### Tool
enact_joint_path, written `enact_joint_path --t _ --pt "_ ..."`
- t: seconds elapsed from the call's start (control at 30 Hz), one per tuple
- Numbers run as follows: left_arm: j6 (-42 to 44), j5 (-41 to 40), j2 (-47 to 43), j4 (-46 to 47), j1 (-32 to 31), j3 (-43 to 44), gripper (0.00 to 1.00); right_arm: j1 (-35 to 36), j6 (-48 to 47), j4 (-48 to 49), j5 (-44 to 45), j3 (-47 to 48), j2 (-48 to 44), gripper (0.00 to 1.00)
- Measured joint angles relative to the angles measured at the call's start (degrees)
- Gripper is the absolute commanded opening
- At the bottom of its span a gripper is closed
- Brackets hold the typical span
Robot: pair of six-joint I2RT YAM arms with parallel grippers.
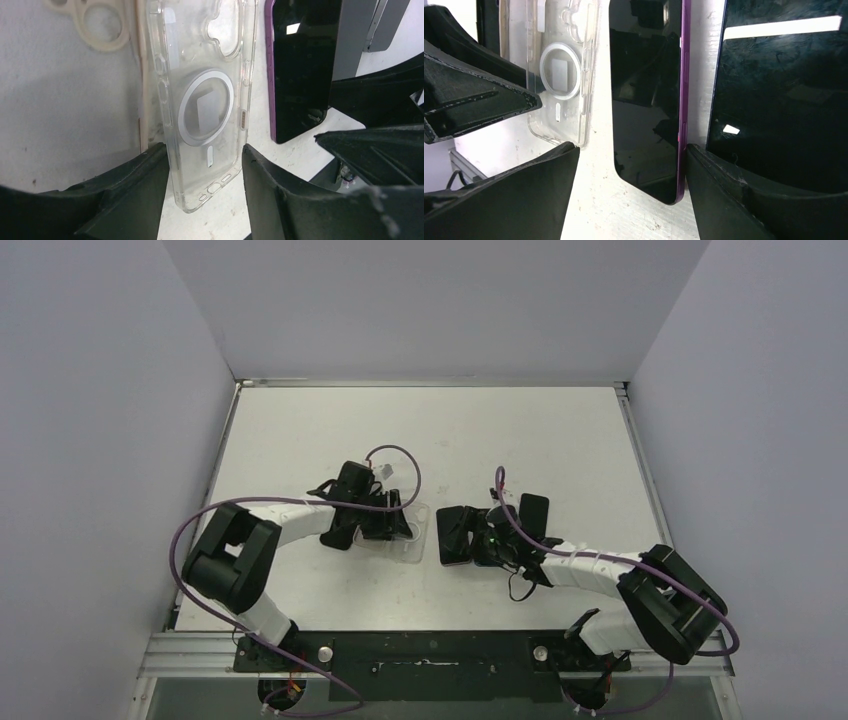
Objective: Take the phone out of the phone case
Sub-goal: Place the phone case at the center of the board, then reset both arms
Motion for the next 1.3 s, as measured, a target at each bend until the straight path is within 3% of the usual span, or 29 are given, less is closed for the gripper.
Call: enact_joint_path --t 0.3,0.4,0.53,0.77,1.03,1.3 --pt "0.68 -4.72 1.01 -1.01 -1.86 3.17 0.67 0.48 -4.22 -9.29 4.76 1.57 -4.11 0.91" --pt "1.11 -7.48 -0.81 -3.32 -1.79 3.15 0.74 0.48 -6.43 -13.6 6.67 2.38 -8.02 1.0" --pt "1.7 -10.4 -6.08 -6.99 -1.68 3.15 0.77 0.48 -10.69 -19.23 9.68 5.66 -15.65 1.0" --pt "2.27 -19.89 -24.09 -13.97 -0.9 3.23 0.84 0.35 -20.09 -29.79 21.49 14.36 -31.87 1.0" --pt "3.72 -38.21 -50.1 -22.4 -0.46 3.3 0.97 0.31 -25.94 -45.53 39.58 20.46 -44.83 1.0" --pt "7.61 -53.24 -65.07 -28.63 -0.22 4.59 0.97 0.31 -29.49 -52.76 48.06 21.11 -56.83 1.0"
